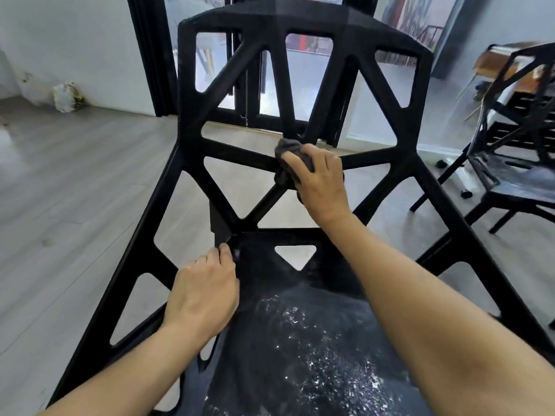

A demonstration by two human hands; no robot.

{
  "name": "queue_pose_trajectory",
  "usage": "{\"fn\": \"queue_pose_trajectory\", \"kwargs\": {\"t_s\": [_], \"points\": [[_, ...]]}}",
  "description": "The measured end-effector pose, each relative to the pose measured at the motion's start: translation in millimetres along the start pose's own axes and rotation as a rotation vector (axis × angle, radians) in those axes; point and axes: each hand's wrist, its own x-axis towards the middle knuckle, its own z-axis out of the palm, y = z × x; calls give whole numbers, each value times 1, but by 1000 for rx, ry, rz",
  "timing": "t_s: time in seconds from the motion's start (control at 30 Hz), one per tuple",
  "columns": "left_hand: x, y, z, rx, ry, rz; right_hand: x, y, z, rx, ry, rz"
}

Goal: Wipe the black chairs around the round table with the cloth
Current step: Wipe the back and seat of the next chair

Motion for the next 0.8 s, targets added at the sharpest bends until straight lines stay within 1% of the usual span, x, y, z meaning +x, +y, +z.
{"fn": "queue_pose_trajectory", "kwargs": {"t_s": [0.07, 0.17, 0.27, 0.3, 0.33, 0.37, 0.43, 0.5, 0.53, 0.63, 0.7, 0.73, 0.8], "points": [[-1, -1, 0, -9, -9, 0, -32, -2, 0, 16, -36, 35], [-1, -1, -4, 2, 2, 19, -90, 2, -19, -21, -183, 34], [0, 0, -5, -12, 4, 15, -92, 6, -36, 55, -386, 178], [0, 0, -5, -23, 7, 15, -84, 5, -42, 73, -433, 192], [1, 1, -5, -33, 3, 14, -75, 4, -50, 82, -431, 173], [1, 1, -5, -42, 1, 12, -65, 5, -56, 64, -377, 129], [1, 2, -7, -74, -10, 12, -41, 18, -72, -33, -192, 32], [1, 3, -6, -89, -3, 6, -14, 42, -83, -155, -8, 23], [2, 3, -5, -93, 6, 1, -2, 56, -85, -200, 20, 62], [1, 3, -3, -117, 21, -19, 4, 82, -74, -221, -83, 272], [-1, 2, -3, -112, 22, -15, -5, 71, -61, -134, -40, 391], [-1, 2, -3, -115, 19, -15, -5, 61, -56, -64, -19, 424], [2, 2, -4, -133, 15, -23, 3, 37, -51, 35, -48, 391]]}}
